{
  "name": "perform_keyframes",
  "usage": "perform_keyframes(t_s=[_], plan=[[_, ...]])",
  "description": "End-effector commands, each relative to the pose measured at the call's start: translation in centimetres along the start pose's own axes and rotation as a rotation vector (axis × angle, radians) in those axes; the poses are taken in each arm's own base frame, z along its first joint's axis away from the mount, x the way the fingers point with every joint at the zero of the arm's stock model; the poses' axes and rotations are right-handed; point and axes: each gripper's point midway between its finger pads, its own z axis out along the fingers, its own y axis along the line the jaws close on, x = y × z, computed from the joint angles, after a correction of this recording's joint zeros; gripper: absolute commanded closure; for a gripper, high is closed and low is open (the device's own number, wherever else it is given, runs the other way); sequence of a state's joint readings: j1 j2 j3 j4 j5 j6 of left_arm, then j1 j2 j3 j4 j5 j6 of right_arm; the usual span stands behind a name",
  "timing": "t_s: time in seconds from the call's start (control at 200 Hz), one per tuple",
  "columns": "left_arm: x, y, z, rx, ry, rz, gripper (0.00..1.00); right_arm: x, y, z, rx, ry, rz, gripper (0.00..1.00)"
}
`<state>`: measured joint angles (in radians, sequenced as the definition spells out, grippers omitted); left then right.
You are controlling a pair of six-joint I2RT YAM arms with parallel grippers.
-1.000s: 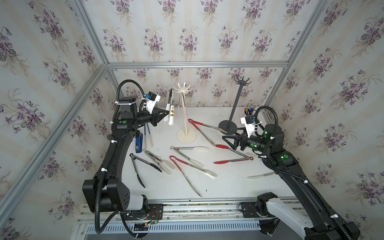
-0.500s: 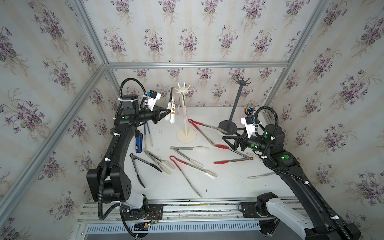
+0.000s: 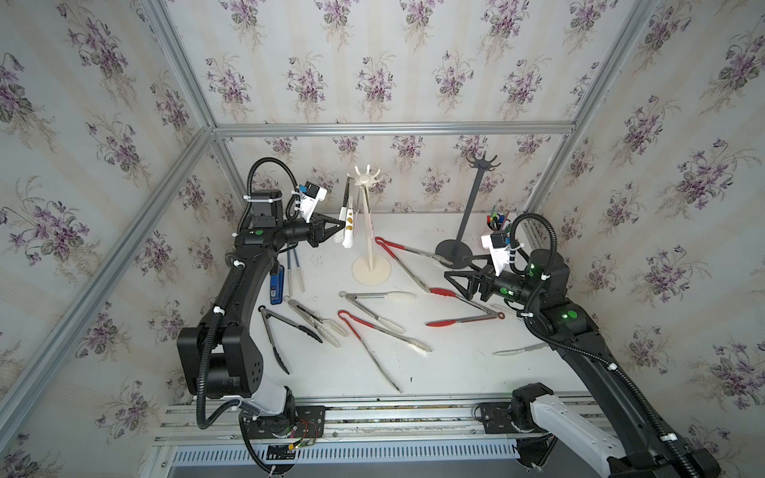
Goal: Hang food tongs on kitchen utensil racks
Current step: Hang the food tongs on the rack.
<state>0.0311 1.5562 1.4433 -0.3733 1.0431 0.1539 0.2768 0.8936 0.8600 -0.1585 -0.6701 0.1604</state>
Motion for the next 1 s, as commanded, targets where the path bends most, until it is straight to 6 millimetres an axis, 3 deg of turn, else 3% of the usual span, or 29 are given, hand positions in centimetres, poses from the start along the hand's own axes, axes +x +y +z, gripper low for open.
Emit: perform_keyframes(t_s=[0.0, 0.42, 0.699, 0.994], plan=[[0.0, -0.1, 0.1, 0.0, -0.004, 0.024, 0.9, -0.2, 0.2, -0.1, -0.006, -0.008, -0.02, 0.0], [1.1, 0.8, 0.1, -0.05, 0.034, 0.038, 0.85, 0.1, 0.0, 0.1, -0.003, 0.001, -0.012, 0.0], [1.1, 1.3, 0.1, -0.07, 0.039, 0.029, 0.62, -0.1, -0.1, 0.1, 0.005, -0.007, -0.008, 0.0], [0.7, 1.6, -0.6, -0.148, 0.039, 0.041, 0.23, 0.1, -0.3, 0.1, 0.014, -0.006, -0.006, 0.0]])
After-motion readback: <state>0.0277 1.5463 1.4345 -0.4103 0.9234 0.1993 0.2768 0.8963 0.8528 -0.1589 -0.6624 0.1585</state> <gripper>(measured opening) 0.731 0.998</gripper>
